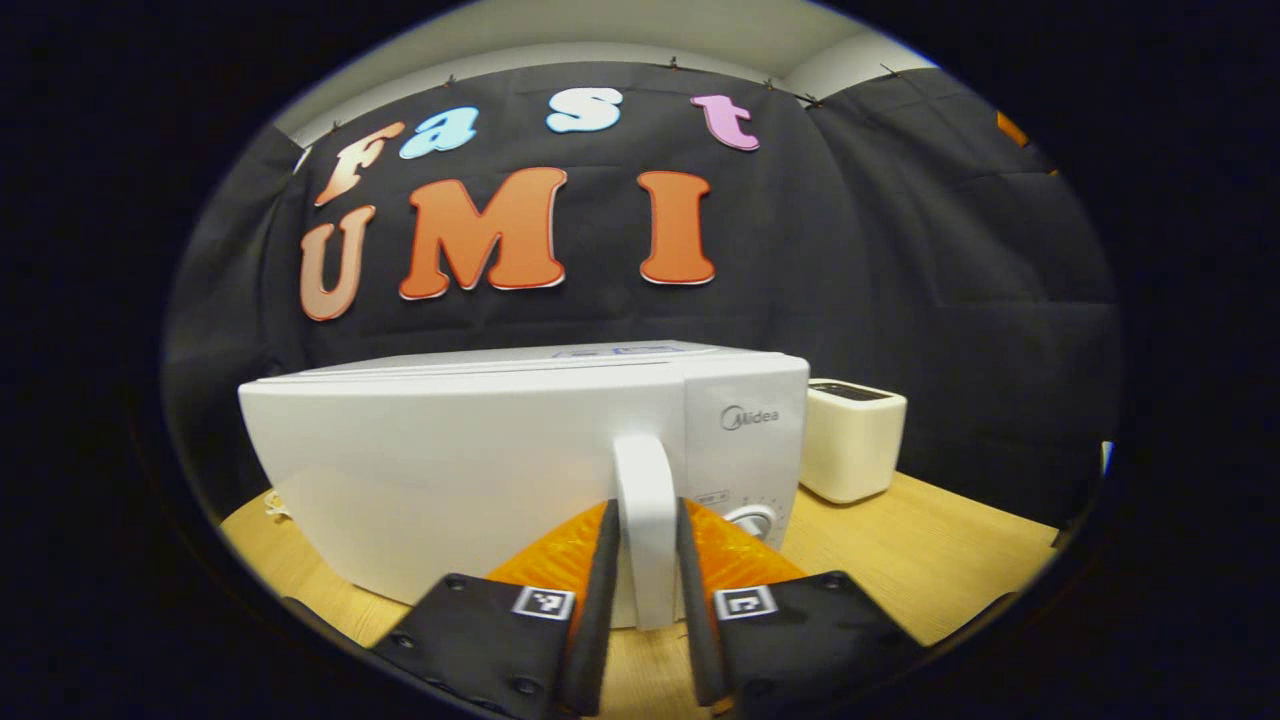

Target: Open the microwave oven with the left hand, put the food in, and close the microwave oven.

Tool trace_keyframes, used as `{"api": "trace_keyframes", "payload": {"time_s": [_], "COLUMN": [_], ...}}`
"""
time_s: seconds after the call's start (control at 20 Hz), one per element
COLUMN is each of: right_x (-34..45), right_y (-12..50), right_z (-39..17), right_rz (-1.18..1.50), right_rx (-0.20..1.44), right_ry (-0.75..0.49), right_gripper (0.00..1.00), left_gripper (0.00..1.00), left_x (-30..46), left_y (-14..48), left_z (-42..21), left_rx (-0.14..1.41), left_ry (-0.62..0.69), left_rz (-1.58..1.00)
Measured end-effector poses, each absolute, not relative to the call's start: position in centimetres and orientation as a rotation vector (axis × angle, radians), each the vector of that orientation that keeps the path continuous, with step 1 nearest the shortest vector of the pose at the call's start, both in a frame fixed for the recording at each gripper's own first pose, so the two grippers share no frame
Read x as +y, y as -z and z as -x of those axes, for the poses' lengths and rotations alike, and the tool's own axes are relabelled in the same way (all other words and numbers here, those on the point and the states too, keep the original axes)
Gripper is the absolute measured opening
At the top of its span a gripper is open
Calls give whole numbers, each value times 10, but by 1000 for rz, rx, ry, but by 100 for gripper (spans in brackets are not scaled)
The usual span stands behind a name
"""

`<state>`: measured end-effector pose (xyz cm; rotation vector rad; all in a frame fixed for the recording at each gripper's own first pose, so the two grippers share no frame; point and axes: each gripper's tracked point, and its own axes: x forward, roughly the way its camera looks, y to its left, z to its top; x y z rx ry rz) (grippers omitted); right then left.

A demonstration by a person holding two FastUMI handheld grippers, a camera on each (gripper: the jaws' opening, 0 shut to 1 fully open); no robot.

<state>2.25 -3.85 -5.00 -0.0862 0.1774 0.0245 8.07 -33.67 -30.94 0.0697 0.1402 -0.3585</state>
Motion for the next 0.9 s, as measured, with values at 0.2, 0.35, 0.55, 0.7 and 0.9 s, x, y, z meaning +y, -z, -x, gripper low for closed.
{"api": "trace_keyframes", "payload": {"time_s": [0.2, 0.35, 0.55, 0.7, 0.9], "right_x": [-35, -33, -34, -34, -34], "right_y": [49, 51, 48, 49, 54], "right_z": [-17, -12, -7, -5, -6], "right_rz": [71, 101, 100, 101, 111], "right_rx": [185, 184, 183, 182, 194], "right_ry": [-28, -31, -23, -19, -10], "right_gripper": [95, 96, 96, 96, 96], "left_gripper": [25, 10, 10, 10, 10], "left_x": [-335, -337, -337, -337, -337], "left_y": [309, 310, 308, 310, 312], "left_z": [-81, -82, -80, -79, -79], "left_rx": [134, 146, 167, 186, 183], "left_ry": [350, 361, 393, 412, 422], "left_rz": [-57, -50, -41, -16, -17]}}
